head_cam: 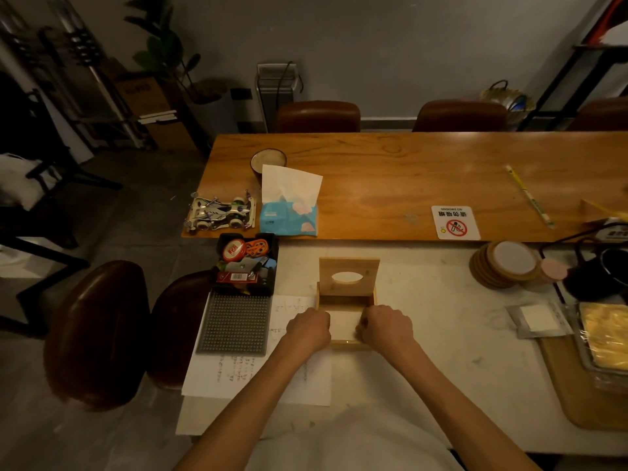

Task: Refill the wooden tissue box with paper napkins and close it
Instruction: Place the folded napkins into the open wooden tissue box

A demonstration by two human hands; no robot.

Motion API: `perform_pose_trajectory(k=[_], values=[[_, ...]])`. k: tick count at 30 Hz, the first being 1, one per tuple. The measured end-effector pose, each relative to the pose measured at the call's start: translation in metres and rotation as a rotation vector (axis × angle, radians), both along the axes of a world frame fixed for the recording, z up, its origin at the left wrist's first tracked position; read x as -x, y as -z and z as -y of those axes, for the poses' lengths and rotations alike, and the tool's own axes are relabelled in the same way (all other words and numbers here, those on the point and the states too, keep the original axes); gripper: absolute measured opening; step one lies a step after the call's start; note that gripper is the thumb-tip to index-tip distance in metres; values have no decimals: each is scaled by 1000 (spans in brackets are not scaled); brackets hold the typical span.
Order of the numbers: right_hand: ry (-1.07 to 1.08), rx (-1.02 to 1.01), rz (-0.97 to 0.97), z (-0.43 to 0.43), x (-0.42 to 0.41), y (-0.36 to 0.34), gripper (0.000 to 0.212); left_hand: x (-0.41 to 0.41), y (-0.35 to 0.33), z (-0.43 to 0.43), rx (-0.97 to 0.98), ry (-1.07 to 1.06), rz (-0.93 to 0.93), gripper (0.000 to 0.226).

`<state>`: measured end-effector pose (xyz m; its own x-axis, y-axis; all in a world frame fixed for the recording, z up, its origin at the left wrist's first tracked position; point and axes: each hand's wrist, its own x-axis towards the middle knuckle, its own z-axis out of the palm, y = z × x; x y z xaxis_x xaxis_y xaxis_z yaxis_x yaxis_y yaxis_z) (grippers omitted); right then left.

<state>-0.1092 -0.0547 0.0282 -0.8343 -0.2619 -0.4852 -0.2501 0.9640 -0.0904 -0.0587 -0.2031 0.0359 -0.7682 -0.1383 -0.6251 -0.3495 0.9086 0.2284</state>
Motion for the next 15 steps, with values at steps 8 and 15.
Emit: perform_pose_trajectory(k=[8,15], values=[[31,-9,31,-2,-10,6,43,-3,-13,-3,-131,-136,123,38],[25,-57,30,1,-11,-4,54,5,-23,-5,-89,-50,204,42]])
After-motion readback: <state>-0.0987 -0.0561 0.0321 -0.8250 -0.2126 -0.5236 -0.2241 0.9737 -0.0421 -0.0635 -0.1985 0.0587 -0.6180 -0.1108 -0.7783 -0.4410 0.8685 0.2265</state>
